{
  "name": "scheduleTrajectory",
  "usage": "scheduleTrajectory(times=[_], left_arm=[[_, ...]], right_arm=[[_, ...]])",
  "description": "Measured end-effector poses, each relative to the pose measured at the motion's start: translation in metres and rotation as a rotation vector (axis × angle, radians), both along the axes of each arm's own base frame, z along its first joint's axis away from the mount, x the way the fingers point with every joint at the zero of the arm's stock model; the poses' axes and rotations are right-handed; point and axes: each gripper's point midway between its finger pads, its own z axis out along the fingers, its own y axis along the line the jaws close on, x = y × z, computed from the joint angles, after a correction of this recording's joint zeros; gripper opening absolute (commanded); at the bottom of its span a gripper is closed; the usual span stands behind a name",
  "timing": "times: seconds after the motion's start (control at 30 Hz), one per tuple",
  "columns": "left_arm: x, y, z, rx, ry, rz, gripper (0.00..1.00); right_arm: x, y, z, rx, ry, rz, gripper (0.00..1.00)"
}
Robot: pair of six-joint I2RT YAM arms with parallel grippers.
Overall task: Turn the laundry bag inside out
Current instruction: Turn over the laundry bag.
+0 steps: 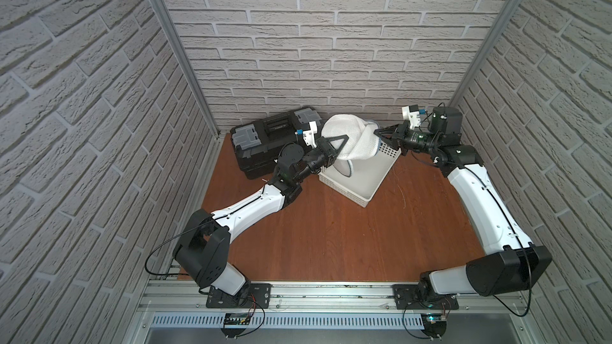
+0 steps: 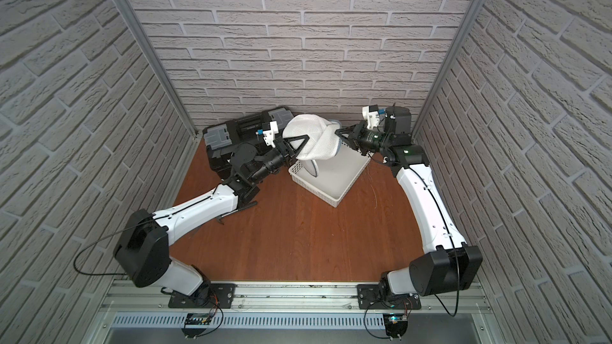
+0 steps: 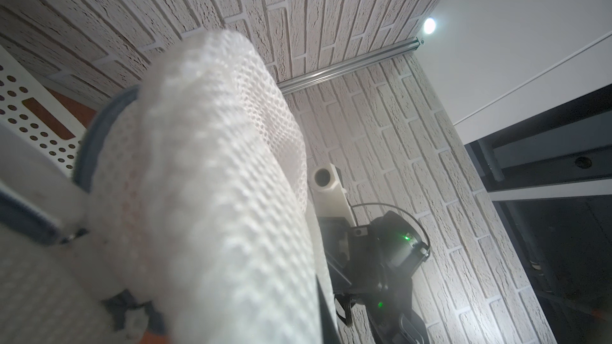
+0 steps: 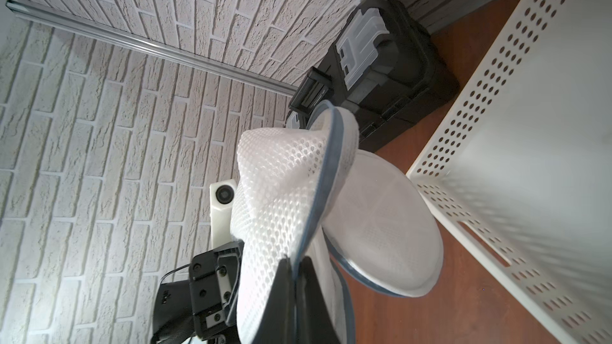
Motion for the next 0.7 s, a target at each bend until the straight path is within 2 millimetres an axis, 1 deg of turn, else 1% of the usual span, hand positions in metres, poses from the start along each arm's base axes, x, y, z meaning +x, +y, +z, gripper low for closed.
scheduleTrajectory(times=[0.07, 0.13, 0.2, 0.27, 0.33, 0.4, 0.43, 0.47, 0.53, 0.6, 0.63, 0.67, 0.7], left_arm=[[-0.001, 0.0, 0.0, 0.0, -0.001, -0.004, 0.0], [-0.002, -0.001, 0.0, 0.002, -0.003, -0.013, 0.0], [-0.003, -0.002, 0.003, 0.002, -0.011, -0.022, 0.0], [-0.005, -0.003, 0.009, -0.002, -0.026, -0.031, 0.0], [-0.006, -0.006, 0.013, -0.001, -0.034, -0.042, 0.0], [-0.006, -0.009, 0.012, 0.004, -0.032, -0.053, 0.0], [-0.006, -0.01, 0.013, 0.003, -0.035, -0.06, 0.0], [-0.006, -0.011, 0.016, 0.0, -0.038, -0.066, 0.0], [-0.007, -0.014, 0.022, -0.009, -0.048, -0.082, 0.0], [-0.008, -0.015, 0.03, -0.031, -0.061, -0.093, 0.0], [-0.008, -0.016, 0.032, -0.041, -0.066, -0.098, 0.0], [-0.008, -0.016, 0.034, -0.05, -0.07, -0.102, 0.0], [-0.008, -0.017, 0.036, -0.057, -0.071, -0.106, 0.0]], right_arm=[[0.002, -0.003, -0.003, -0.008, 0.004, -0.015, 0.03], [0.005, -0.009, -0.015, -0.029, 0.018, -0.04, 0.03], [0.008, -0.019, -0.039, -0.051, 0.064, -0.074, 0.03], [0.01, -0.025, -0.072, -0.054, 0.137, -0.087, 0.03], [0.012, -0.018, -0.104, -0.033, 0.212, -0.059, 0.03], [0.009, -0.002, -0.125, -0.034, 0.262, -0.015, 0.03], [0.009, 0.007, -0.13, -0.041, 0.272, 0.008, 0.03], [0.008, 0.016, -0.133, -0.047, 0.272, 0.03, 0.03], [0.007, 0.032, -0.132, -0.05, 0.259, 0.071, 0.03], [0.009, 0.038, -0.126, -0.046, 0.23, 0.087, 0.03], [0.011, 0.038, -0.122, -0.045, 0.215, 0.085, 0.04], [0.014, 0.036, -0.118, -0.044, 0.201, 0.08, 0.07], [0.016, 0.034, -0.115, -0.043, 0.191, 0.072, 0.16]])
